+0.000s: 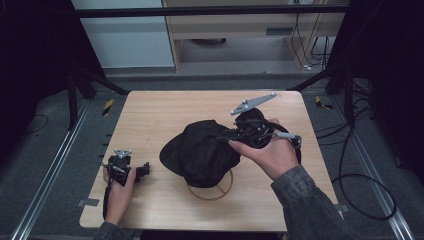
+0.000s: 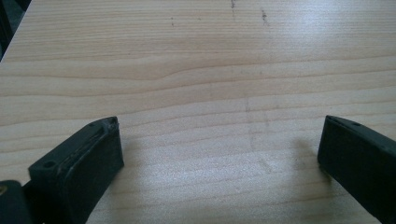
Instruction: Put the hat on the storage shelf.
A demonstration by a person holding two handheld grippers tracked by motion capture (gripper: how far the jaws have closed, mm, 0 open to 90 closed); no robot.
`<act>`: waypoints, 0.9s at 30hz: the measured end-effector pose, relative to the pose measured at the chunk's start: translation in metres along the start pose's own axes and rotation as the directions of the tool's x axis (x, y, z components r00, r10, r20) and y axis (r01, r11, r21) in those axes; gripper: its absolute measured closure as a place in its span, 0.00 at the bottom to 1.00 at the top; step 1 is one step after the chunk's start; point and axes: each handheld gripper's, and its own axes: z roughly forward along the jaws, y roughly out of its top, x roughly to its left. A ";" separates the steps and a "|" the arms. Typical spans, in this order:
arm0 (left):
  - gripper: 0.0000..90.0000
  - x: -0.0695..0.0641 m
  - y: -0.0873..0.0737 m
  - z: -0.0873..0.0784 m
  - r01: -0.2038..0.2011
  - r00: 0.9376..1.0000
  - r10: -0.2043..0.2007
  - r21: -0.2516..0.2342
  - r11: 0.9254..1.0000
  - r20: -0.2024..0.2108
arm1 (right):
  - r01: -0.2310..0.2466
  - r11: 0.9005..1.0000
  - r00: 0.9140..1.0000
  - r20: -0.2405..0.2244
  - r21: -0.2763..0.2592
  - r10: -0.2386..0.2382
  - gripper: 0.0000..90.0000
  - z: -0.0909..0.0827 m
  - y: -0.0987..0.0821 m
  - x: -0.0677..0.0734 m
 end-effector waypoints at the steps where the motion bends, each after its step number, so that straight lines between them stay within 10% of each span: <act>1: 0.00 0.000 0.000 0.000 0.000 1.000 0.000 0.000 1.000 0.000 | 0.000 1.000 1.000 -0.002 0.001 0.000 0.73 -0.001 0.000 0.000; 27: 0.00 0.000 0.000 0.000 0.000 1.000 0.000 0.000 1.000 0.000 | -0.026 0.998 0.998 0.049 -0.051 0.028 0.44 -0.020 -0.005 -0.008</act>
